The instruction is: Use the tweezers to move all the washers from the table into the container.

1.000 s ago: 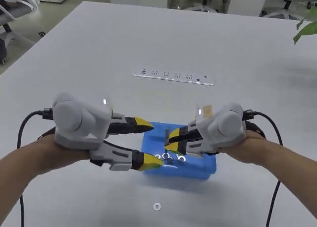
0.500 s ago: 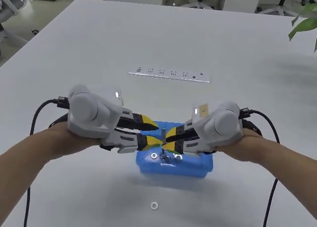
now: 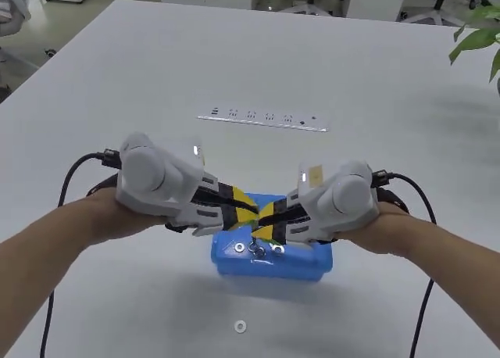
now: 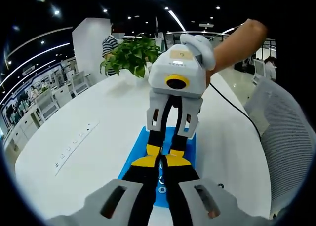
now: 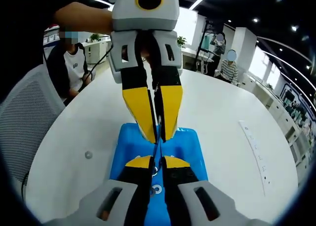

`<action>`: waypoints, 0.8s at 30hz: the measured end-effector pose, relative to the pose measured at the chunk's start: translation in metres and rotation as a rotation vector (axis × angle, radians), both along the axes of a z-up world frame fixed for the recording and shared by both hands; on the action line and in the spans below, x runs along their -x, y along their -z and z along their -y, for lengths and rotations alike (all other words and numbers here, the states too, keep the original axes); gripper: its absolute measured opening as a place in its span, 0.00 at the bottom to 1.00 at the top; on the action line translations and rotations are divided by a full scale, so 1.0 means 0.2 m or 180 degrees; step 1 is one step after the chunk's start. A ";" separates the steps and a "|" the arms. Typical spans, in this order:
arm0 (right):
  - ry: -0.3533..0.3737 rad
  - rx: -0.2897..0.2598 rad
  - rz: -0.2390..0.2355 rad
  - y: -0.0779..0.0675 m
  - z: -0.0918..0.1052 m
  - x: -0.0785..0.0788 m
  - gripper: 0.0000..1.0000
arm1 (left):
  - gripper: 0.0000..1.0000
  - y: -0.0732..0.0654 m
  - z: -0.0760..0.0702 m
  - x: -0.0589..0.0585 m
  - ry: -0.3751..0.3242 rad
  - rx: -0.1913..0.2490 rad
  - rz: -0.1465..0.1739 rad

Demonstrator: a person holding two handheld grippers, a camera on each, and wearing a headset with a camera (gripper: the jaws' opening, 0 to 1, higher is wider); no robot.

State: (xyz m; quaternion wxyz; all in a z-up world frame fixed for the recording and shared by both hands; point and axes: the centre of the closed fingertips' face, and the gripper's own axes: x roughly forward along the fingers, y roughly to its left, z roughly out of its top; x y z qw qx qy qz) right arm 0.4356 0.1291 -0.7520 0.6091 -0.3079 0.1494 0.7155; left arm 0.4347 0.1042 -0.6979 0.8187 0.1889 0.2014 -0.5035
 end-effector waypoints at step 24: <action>0.0041 -0.0068 0.0097 -0.08 0.01 0.01 0.18 | 0.06 -0.08 -0.02 -0.01 -0.0101 0.0000 0.0098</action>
